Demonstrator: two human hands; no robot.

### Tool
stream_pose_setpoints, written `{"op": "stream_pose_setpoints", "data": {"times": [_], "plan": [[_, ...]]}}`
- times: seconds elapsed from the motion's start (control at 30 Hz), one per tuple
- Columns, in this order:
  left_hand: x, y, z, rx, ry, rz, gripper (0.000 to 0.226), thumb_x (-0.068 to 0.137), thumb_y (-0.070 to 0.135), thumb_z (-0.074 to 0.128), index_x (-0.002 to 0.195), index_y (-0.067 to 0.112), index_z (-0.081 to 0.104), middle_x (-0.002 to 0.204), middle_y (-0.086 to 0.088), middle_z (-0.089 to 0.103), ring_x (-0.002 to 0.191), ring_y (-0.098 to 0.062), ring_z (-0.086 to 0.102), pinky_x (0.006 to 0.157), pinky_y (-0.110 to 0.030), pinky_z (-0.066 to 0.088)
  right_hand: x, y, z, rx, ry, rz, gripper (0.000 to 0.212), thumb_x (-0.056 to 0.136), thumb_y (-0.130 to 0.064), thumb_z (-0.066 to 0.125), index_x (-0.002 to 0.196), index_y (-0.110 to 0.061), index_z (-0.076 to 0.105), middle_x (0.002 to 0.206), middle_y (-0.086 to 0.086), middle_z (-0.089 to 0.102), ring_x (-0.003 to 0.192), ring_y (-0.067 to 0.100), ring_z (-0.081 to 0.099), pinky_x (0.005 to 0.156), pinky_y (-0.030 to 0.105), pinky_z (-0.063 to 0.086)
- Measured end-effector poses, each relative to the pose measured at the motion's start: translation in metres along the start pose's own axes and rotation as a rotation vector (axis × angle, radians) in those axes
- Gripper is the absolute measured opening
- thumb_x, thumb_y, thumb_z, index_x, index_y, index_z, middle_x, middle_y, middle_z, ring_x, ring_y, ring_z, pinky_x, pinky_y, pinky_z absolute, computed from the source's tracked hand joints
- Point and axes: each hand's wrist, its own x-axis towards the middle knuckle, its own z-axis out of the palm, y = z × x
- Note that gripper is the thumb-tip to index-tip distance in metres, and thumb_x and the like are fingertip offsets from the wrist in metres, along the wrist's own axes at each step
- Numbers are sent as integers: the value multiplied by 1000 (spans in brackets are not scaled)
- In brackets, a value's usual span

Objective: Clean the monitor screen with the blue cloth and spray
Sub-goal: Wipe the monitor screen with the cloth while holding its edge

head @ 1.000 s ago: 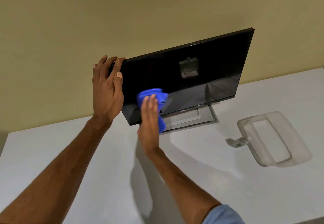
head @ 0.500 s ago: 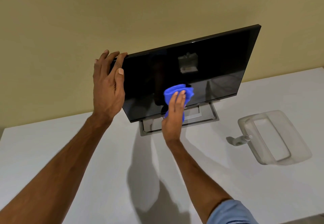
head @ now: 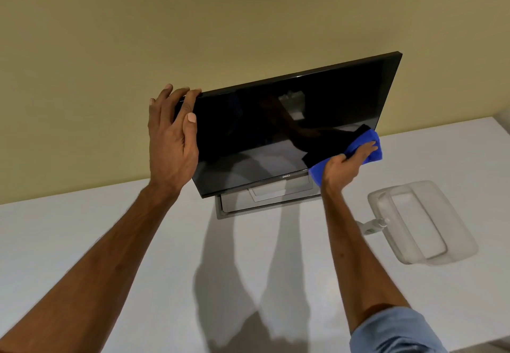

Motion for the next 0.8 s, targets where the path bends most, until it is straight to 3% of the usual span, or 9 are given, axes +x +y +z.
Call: {"op": "stream_pose_setpoints", "data": {"times": [0.03,0.1,0.2,0.27,0.37,0.47,0.57,0.7,0.8], "plan": [[1,-2,0,-2,5,-5,48,121,24,27,163,25,52,162,1,50,166,-23,28,138,-53,16,-6,2,6,16,12,-4,70,113,-13,39,172,-40,16,150,-8,35,126,31,53,115,49,47],[1,0,0,4,6,-10,49,121,25,26,163,25,52,161,1,51,165,-24,29,137,-54,17,-22,5,20,24,7,45,74,113,-2,41,176,-22,9,170,6,37,136,26,55,126,40,42],[-1,3,-1,10,4,-22,50,122,28,24,162,25,52,160,2,51,165,-24,29,138,-53,15,-64,10,43,-38,-2,53,79,109,4,46,176,-12,7,183,7,14,154,26,47,114,10,30],[-3,3,-1,13,1,-24,50,122,28,24,162,25,52,160,2,51,166,-23,29,138,-52,14,-90,16,55,-59,-8,45,78,108,2,48,175,-10,11,184,5,7,158,28,44,109,10,29],[-2,2,-2,18,2,-22,50,121,26,24,162,25,52,160,1,51,165,-23,29,138,-52,15,-126,20,69,-51,-69,56,77,109,0,49,175,-9,10,183,7,9,150,32,53,104,13,36],[0,2,-3,23,-10,-29,50,120,24,25,162,24,52,161,1,50,165,-24,29,138,-53,15,-169,21,81,-34,-161,54,76,109,2,48,174,-7,11,183,9,9,154,28,46,108,6,36],[1,-1,-4,35,-29,-17,50,120,23,25,163,24,50,162,0,49,166,-25,29,138,-52,15,-215,26,89,-31,-301,13,78,108,6,45,175,-9,9,184,2,-3,167,21,23,121,18,38],[2,-6,-4,29,-45,-5,50,121,23,25,164,26,48,163,3,48,167,-22,26,140,-46,11,-218,30,92,-25,-368,-47,83,104,16,40,175,-10,5,183,-1,-13,170,21,8,126,15,31],[2,-9,-3,14,-51,1,49,121,23,25,165,27,48,162,3,48,167,-20,26,140,-48,12,-176,22,85,-31,-286,-79,79,102,19,36,173,0,7,183,7,-10,171,25,3,136,43,25]]}}
